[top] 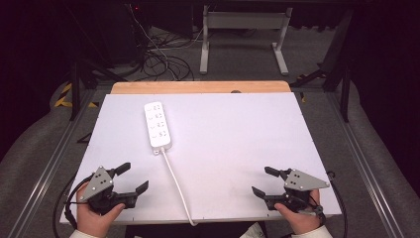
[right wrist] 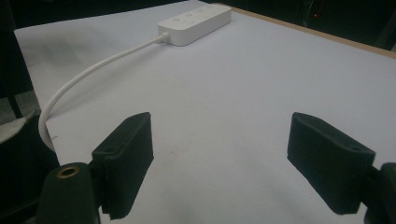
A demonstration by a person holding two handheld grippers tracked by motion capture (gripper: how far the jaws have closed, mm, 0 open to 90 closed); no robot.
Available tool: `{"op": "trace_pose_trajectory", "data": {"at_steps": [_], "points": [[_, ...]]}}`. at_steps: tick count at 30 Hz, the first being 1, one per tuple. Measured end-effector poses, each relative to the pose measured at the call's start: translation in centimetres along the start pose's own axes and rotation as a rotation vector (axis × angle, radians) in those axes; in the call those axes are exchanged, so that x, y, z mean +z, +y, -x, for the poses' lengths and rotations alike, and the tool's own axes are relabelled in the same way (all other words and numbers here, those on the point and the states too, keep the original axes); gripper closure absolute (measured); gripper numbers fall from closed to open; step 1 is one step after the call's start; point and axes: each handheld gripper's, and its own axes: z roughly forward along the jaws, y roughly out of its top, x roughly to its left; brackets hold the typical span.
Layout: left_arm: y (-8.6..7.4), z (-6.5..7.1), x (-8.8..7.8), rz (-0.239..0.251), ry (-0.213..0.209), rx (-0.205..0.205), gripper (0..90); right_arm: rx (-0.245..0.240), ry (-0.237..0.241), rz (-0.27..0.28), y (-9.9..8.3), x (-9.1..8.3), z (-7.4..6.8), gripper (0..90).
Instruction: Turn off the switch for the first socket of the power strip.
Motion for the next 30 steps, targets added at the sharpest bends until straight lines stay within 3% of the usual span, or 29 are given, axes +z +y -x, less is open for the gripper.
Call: {"op": "trace_pose_trajectory", "data": {"at_steps": [4,18,30], "points": [[0.2,0.1,0.0,-0.006,0.008,0.016,14.8,-0.001,0.003,0.000,0.0,0.0,0.0,22.5],[0.4,0.2,-0.1,-0.015,0.010,0.009,16.0,-0.003,0.008,0.001,0.0,0.2,-0.1,22.4],[2.5,-0.5,0.2,-0.063,-0.015,-0.006,28.2,-0.010,0.016,-0.003,0.1,0.4,-0.3,22.2]]}}
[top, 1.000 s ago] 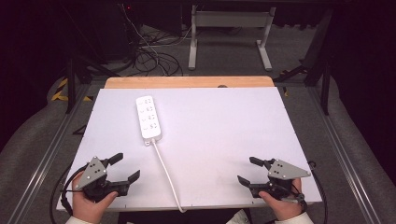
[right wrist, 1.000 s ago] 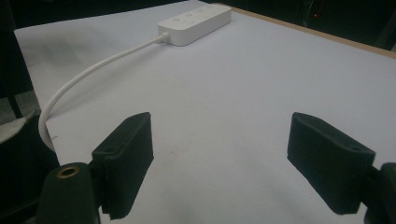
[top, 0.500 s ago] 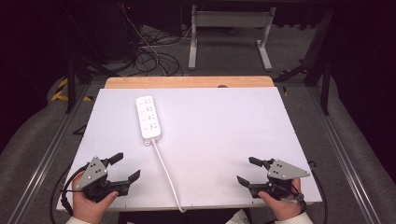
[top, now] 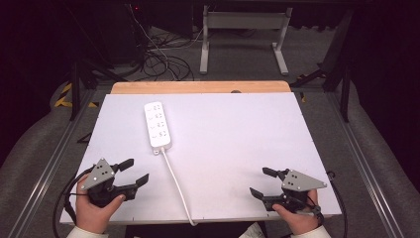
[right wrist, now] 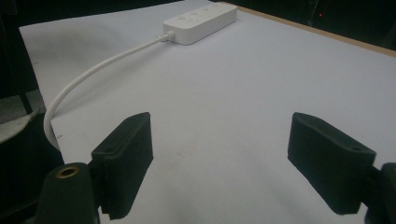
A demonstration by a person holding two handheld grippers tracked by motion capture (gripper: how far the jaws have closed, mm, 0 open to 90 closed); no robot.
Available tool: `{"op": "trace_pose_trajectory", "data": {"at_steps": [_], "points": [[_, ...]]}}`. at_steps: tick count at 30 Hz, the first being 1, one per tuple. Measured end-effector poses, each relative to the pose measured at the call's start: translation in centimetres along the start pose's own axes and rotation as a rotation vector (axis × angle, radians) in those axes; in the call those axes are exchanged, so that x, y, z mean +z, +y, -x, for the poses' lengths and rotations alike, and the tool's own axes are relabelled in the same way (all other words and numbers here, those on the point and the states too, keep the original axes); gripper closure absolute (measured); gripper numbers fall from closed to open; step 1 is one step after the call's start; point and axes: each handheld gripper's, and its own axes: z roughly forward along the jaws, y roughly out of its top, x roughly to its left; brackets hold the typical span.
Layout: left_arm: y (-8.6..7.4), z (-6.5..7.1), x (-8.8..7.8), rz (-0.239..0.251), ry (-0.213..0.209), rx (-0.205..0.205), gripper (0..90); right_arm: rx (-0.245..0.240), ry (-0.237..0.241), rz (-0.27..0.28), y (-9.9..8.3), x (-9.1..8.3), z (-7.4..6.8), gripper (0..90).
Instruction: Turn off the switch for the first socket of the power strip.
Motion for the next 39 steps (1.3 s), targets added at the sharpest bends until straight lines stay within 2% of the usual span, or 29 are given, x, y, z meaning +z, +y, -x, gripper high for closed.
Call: {"op": "trace_pose_trajectory", "data": {"at_steps": [8,13,22,39], "points": [[1.7,-0.6,0.5,-0.001,-0.007,0.004,30.8,-0.003,0.000,-0.007,0.0,0.1,0.0,22.1],[2.6,-0.9,1.0,-0.021,-0.005,0.026,32.1,0.000,0.005,-0.008,0.0,0.2,-0.1,22.1],[4.1,-1.5,2.1,-0.035,0.006,0.037,33.4,-0.002,0.008,-0.008,0.0,0.3,-0.1,22.0],[6.2,-3.0,4.5,-0.054,0.023,0.027,36.4,-0.003,0.015,-0.014,-0.1,0.4,-0.1,22.1]]}}
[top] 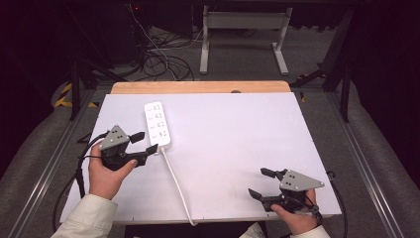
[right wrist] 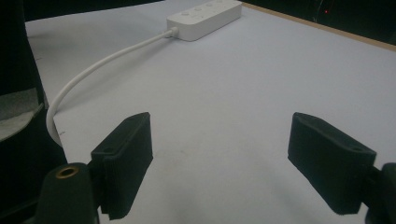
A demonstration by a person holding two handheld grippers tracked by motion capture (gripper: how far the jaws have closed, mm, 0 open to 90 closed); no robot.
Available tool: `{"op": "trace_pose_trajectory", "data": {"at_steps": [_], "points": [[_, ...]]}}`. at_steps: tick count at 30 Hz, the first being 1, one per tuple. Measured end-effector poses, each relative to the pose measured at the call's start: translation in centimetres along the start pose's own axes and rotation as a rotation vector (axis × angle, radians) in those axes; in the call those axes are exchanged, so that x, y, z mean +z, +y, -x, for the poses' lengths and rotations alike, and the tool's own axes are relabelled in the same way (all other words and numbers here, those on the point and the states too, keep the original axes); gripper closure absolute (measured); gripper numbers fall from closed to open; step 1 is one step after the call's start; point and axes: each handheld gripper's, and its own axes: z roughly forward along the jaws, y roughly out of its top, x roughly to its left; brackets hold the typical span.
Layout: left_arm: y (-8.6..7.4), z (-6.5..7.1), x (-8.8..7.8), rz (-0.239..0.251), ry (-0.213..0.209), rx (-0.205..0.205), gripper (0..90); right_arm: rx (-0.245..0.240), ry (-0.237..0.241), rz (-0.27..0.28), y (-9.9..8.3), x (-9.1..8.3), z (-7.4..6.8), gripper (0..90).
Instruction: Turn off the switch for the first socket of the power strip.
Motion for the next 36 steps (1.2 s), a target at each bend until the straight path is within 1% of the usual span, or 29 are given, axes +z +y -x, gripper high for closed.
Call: {"op": "trace_pose_trajectory", "data": {"at_steps": [2,5,6,8,9,14,15,19,21,22,23,24,25,26,28,29,30,32,36], "points": [[0.1,-0.2,0.4,-0.007,0.005,-0.001,36.6,0.002,0.000,-0.001,0.0,0.0,0.0,22.1],[0.2,-0.4,0.8,-0.011,0.000,-0.006,37.1,-0.001,0.000,-0.003,0.0,0.1,0.0,22.2],[0.2,-0.7,1.2,-0.011,0.007,-0.011,37.2,-0.001,0.002,-0.003,0.0,0.1,0.0,22.3],[0.2,-1.0,1.5,0.001,0.004,-0.020,37.6,0.002,0.004,-0.005,0.0,0.1,0.0,22.3],[0.2,-1.2,1.6,0.004,0.006,-0.010,37.8,0.004,0.006,-0.004,-0.1,0.2,0.0,22.3],[0.1,-1.9,2.2,0.014,0.008,-0.012,45.6,0.003,0.007,-0.004,-0.1,0.2,0.0,22.3],[0.1,-1.9,2.2,0.014,0.008,-0.012,47.8,0.004,0.007,-0.004,-0.1,0.2,0.0,22.2],[-0.2,-2.9,3.0,-0.002,0.006,-0.029,59.3,0.001,0.008,-0.004,-0.1,0.2,0.0,22.2],[-0.2,-3.2,3.3,-0.006,0.012,-0.043,67.7,0.000,0.008,-0.005,-0.1,0.2,0.0,22.2],[-0.3,-3.3,3.5,-0.004,0.024,-0.049,74.1,0.000,0.007,-0.006,-0.1,0.2,0.0,22.3],[-0.3,-3.5,3.6,-0.004,0.042,-0.046,79.8,0.000,0.009,-0.005,-0.1,0.2,0.0,22.2],[-0.4,-3.6,3.7,-0.001,0.050,-0.068,83.7,0.000,0.010,-0.005,-0.1,0.2,0.0,22.3],[-0.4,-3.6,3.7,-0.001,0.050,-0.068,88.2,0.000,0.011,-0.004,-0.1,0.2,0.0,22.2],[-0.4,-3.8,3.8,-0.001,0.058,-0.099,90.0,0.000,0.010,-0.004,-0.1,0.2,0.0,22.2],[-0.4,-3.9,3.9,-0.003,0.065,-0.102,90.0,0.001,0.010,-0.004,-0.1,0.2,0.0,22.2],[-0.5,-4.1,4.3,-0.015,0.075,-0.111,90.0,0.001,0.010,-0.005,-0.1,0.2,0.0,22.1],[-0.6,-4.2,4.4,-0.020,0.081,-0.109,90.0,0.001,0.012,-0.003,-0.1,0.2,0.0,22.1],[-0.7,-4.4,4.8,-0.033,0.085,-0.113,90.0,0.000,0.012,-0.003,-0.1,0.2,0.0,22.1],[-1.0,-4.6,5.6,-0.055,0.111,-0.100,90.0,-0.002,0.011,-0.006,-0.1,0.2,0.0,22.1]]}}
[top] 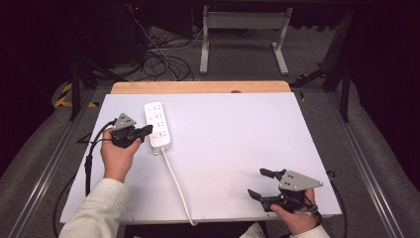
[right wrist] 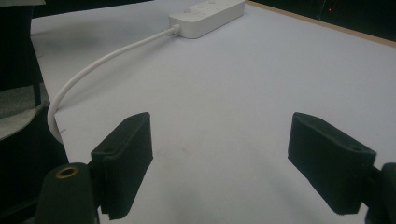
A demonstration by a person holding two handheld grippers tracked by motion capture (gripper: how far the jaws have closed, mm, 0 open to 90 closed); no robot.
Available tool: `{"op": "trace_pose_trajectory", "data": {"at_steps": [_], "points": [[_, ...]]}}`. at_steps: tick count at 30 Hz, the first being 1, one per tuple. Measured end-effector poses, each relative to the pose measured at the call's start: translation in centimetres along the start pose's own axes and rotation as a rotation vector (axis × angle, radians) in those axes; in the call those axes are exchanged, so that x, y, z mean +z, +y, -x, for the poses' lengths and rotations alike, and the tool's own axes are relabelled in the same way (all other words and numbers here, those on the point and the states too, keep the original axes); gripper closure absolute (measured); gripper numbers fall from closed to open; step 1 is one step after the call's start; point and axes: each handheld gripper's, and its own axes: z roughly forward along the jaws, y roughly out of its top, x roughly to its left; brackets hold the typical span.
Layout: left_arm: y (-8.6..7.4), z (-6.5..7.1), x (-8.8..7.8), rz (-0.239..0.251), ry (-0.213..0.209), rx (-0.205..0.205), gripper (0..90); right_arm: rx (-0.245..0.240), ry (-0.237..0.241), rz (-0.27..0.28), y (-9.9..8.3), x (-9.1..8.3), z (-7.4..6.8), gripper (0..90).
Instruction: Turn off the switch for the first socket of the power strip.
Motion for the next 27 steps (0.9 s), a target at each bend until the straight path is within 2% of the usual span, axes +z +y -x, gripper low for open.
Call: {"op": "trace_pose_trajectory", "data": {"at_steps": [7,12,15,21,27], "points": [[-0.4,-0.1,1.6,-0.038,0.031,0.038,90.0,0.000,0.001,-0.002,0.0,0.1,0.0,22.1],[-0.7,0.0,2.4,-0.058,0.034,0.042,90.0,0.001,0.002,-0.001,0.0,0.0,0.0,22.0],[-0.9,-0.1,3.1,-0.079,0.054,0.059,90.0,0.000,0.003,-0.001,0.0,0.0,0.0,22.0],[-1.3,-0.3,3.7,-0.104,0.070,0.042,90.0,-0.001,0.005,0.000,0.0,0.0,0.0,21.9],[-1.4,-0.3,4.2,-0.134,0.090,0.050,90.0,0.000,0.007,0.001,-0.1,0.1,0.0,21.8]]}}
